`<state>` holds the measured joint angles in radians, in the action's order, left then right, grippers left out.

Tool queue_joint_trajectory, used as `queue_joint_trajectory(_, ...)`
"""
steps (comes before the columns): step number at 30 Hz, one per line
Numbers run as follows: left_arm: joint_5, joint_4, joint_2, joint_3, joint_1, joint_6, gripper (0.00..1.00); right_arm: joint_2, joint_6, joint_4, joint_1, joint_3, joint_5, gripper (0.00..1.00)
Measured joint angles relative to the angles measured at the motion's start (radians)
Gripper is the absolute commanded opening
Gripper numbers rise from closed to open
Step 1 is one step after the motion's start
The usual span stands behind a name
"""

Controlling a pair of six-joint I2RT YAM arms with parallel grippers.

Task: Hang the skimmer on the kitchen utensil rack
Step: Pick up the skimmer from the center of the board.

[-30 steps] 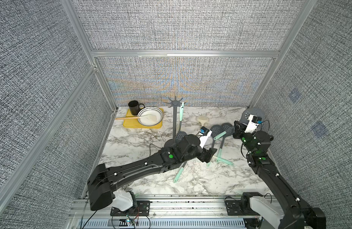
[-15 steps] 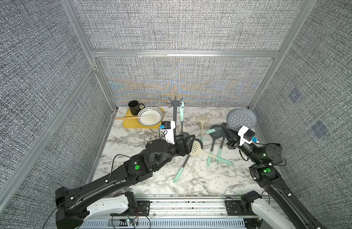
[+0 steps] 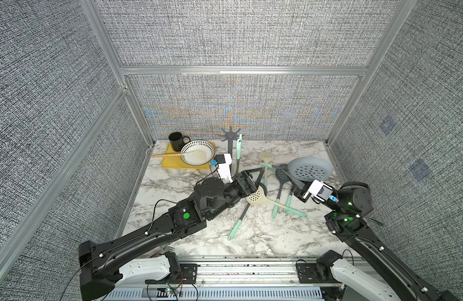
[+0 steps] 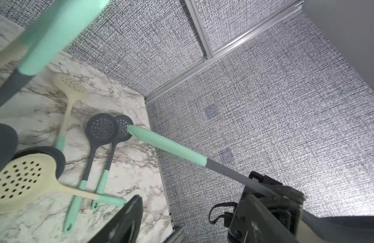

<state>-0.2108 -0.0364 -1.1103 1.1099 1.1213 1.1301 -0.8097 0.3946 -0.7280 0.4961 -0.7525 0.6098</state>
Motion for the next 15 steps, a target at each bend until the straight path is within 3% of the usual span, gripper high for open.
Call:
queue_joint_trajectory(4,0.025,-0.022,-0.037,0.048,0.000,0.003,0.78,0.009,0.010,-0.018,0.000,-0.012,-0.003,0.00)
queue_joint_trajectory(7,0.022,-0.016,-0.031,0.068,0.000,0.001,0.78,0.019,0.102,0.054,0.009,-0.064,-0.014,0.00)
queue_joint_trajectory(11,-0.005,0.113,0.014,0.171,-0.040,-0.061,0.78,0.014,0.326,0.201,0.041,-0.127,-0.078,0.00)
queue_joint_trajectory(15,0.003,0.294,0.034,0.327,-0.134,-0.140,0.78,-0.023,0.549,0.334,0.086,-0.158,-0.166,0.00)
